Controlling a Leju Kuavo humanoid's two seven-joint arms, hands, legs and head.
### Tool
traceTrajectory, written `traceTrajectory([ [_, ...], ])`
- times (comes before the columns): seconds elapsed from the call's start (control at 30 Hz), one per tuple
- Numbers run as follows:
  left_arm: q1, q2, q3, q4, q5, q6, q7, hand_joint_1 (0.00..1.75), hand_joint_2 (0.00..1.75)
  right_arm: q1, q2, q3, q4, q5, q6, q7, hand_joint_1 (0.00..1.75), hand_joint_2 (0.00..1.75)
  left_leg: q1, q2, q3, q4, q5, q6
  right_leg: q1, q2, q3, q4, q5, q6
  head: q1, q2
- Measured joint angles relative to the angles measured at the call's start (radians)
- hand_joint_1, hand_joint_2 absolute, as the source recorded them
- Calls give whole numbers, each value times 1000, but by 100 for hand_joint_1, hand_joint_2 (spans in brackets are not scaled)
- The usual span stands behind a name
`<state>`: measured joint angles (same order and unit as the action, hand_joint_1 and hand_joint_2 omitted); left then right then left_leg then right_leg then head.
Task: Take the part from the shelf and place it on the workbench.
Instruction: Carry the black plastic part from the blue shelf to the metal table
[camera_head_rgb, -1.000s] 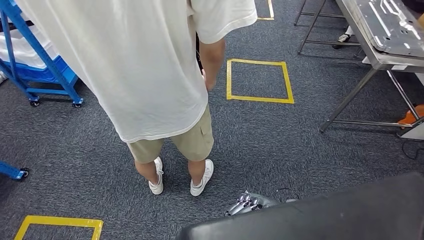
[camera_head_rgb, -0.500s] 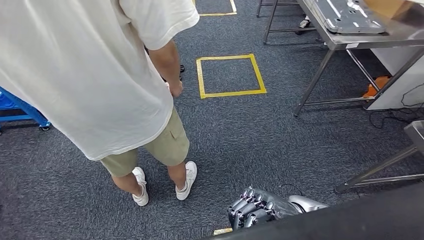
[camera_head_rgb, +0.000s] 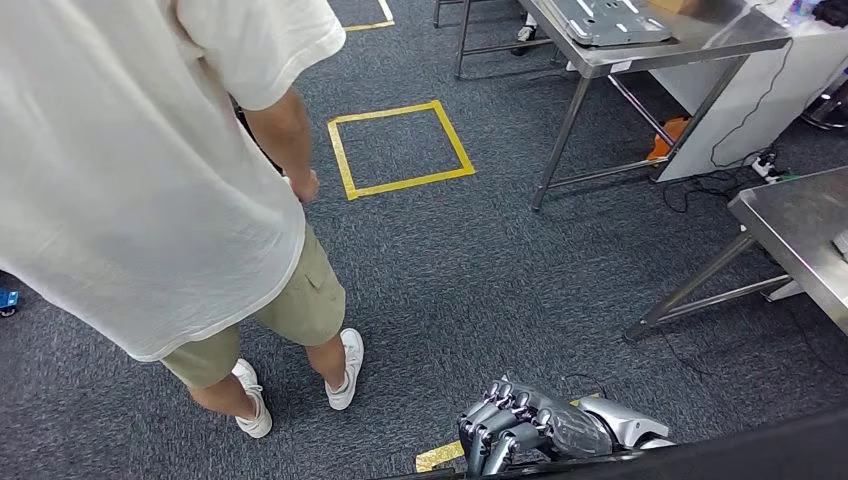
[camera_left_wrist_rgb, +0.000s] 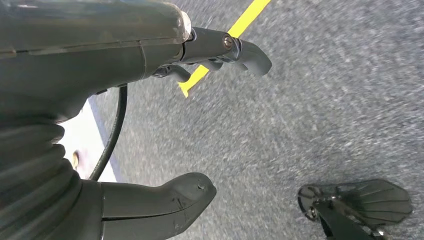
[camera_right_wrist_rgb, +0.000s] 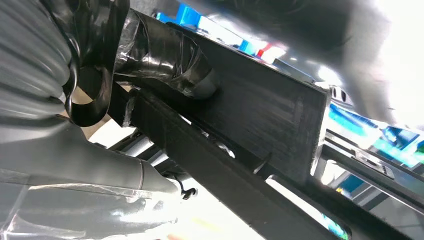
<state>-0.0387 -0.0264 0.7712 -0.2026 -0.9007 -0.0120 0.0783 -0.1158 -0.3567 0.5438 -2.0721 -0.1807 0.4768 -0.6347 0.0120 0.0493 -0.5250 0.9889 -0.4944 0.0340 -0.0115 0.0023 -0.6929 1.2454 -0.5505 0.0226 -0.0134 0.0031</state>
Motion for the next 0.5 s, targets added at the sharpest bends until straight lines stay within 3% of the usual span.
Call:
traceTrajectory([
  [0.03, -2, 0, 0, 0, 0, 1, 0, 0, 175, 3, 0, -2, -2, 2, -3, -1, 173, 175, 0, 11, 5, -1, -3, -1, 4, -12, 39, -73, 38, -7, 0, 0],
  [0.1, -3, -1, 0, 0, 0, 1, 2, 0, 175, 6, 0, -6, -6, 3, -7, -3, 173, 175, -2, 29, 16, -3, -9, -7, 18, -55, 108, -204, 80, -23, 0, 0],
  [0.17, -4, -3, 0, 0, -1, 0, 3, 0, 175, 9, -1, -9, -12, 3, -9, -4, 173, 175, -2, 48, 23, -6, -14, -16, 30, -73, 129, -250, 83, -36, 0, 0],
  [0.23, -6, -8, 0, 0, -2, -1, 4, 0, 175, 13, -1, -12, -16, 2, -8, -4, 173, 175, 0, 60, 29, -8, -18, -26, 27, -49, 130, -259, 89, -42, 0, 0],
  [0.3, -8, -14, 0, 0, -3, -4, 3, 0, 175, 10, 0, -13, -20, -1, -3, -1, 173, 175, 0, 23, 17, 31, -47, -34, 18, -28, 138, -274, 99, -50, 0, 0],
  [0.37, -5, -18, 0, 0, -3, -6, 0, 0, 175, 4, 2, -13, -21, -5, 5, 6, 173, 175, 2, -28, -39, 148, -109, -37, 14, -7, 140, -278, 103, -56, -1, 0],
  [0.43, -1, -20, 1, 0, -2, -9, -2, 0, 175, 3, 7, -13, -21, -9, 11, 14, 173, 175, 2, -41, -105, 268, -148, -40, 15, 18, 137, -273, 101, -58, -1, 0],
  [0.47, 1, -20, 1, 0, -2, -9, -4, 0, 175, 3, 9, -12, -21, -11, 14, 17, 173, 175, 2, -43, -119, 284, -139, -42, 15, 32, 138, -270, 99, -57, -1, 0],
  [0.5, 2, -20, 1, 0, -2, -9, -6, 0, 175, 2, 10, -12, -21, -14, 16, 19, 173, 175, 3, -44, -114, 259, -110, -43, 13, 46, 139, -267, 96, -55, -1, 0],
])
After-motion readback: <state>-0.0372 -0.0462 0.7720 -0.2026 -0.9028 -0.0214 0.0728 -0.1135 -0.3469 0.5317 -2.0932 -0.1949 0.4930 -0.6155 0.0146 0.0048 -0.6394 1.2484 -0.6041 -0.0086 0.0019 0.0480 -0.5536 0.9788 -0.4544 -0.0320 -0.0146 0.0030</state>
